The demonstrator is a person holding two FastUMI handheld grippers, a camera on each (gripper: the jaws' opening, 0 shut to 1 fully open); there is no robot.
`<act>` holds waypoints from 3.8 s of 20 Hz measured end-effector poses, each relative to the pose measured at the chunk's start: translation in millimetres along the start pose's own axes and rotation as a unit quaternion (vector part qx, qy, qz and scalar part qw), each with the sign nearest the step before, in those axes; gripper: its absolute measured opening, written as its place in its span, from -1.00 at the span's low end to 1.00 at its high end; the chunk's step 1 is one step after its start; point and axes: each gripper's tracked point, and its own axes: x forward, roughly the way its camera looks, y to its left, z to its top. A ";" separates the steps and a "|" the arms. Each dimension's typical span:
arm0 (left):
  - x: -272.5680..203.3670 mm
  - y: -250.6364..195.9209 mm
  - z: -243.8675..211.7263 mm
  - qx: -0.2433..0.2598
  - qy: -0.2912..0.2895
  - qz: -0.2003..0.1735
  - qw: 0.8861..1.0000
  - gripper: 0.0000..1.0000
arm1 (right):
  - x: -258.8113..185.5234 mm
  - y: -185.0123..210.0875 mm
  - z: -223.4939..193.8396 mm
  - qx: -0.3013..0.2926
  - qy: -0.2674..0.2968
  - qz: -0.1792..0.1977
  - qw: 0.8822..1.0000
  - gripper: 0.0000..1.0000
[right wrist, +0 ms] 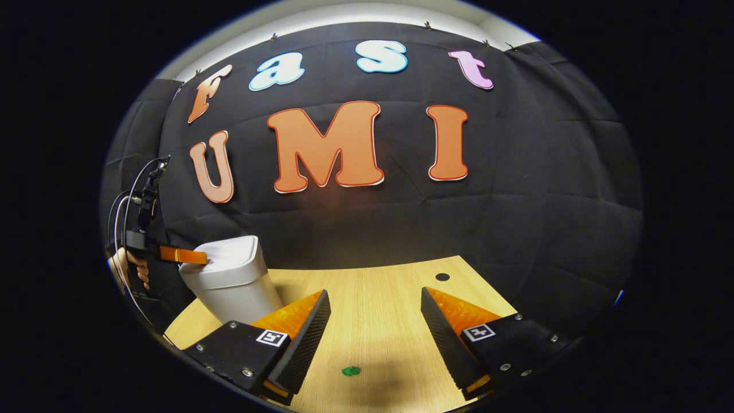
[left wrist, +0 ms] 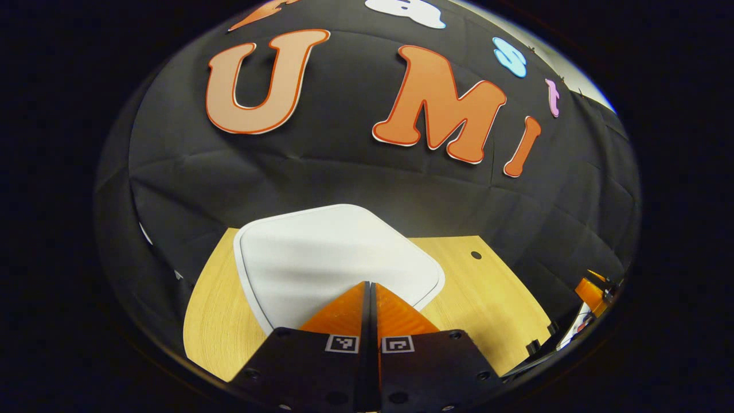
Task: Press the lid of the desktop garbage bin to open it, pick up the crumpled paper on the desktop and throw it into the bin, then pick up the pop can on the desktop and drop it into the bin, and finally close the garbage bin lid.
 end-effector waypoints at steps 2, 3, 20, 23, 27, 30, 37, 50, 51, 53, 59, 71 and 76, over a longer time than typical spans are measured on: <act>-9.8 6.1 2.8 0.007 -0.014 0.027 0.999 -0.95 | 0.3 -1.0 6.1 0.012 -0.005 0.003 1.000 0.89; -16.6 6.8 9.8 0.015 -0.031 0.040 0.999 -0.92 | -0.2 -1.8 11.7 0.015 -0.011 0.002 1.000 0.89; -122.6 -49.5 73.2 0.028 -0.192 0.082 0.978 -1.00 | -3.6 21.6 29.6 0.014 -0.035 0.053 0.998 0.90; -126.7 -61.9 71.4 0.016 -0.196 0.061 0.979 -0.94 | -2.7 28.8 32.8 0.019 -0.038 0.066 0.997 0.90; -126.7 -66.9 71.5 -0.007 -0.204 0.046 0.978 0.39 | 3.2 25.8 30.6 0.014 -0.030 0.062 0.997 0.89; -125.9 -63.8 64.4 -0.001 -0.201 0.053 0.978 0.87 | 7.5 23.7 26.2 0.013 -0.022 0.062 0.998 0.89; -114.5 -52.9 50.4 0.017 -0.190 0.060 0.980 0.89 | 30.3 8.9 -16.9 -0.019 0.030 0.044 0.998 0.89; -84.2 -23.2 -23.7 0.055 -0.096 0.037 0.993 0.89 | 69.7 32.7 -226.3 -0.014 0.267 0.067 0.961 0.92; -85.0 -19.1 -25.7 0.062 -0.094 0.041 0.993 0.89 | 75.1 25.0 -241.4 -0.025 0.284 0.052 0.957 0.93; -84.8 -12.2 -32.6 0.060 -0.087 0.042 0.994 0.89 | 85.2 13.4 -260.5 -0.042 0.317 0.039 0.947 0.93; -92.4 3.7 -33.6 0.046 -0.088 0.041 0.994 0.89 | 82.7 12.6 -265.8 -0.091 0.348 0.047 0.932 0.94; -102.0 33.1 -29.6 0.007 -0.095 0.033 0.995 0.89 | 79.2 27.3 -261.2 -0.123 0.395 0.055 0.909 0.19; -104.9 37.9 -33.2 -0.005 -0.094 0.030 0.995 0.89 | 80.4 39.9 -253.8 -0.123 0.403 0.068 0.904 -0.29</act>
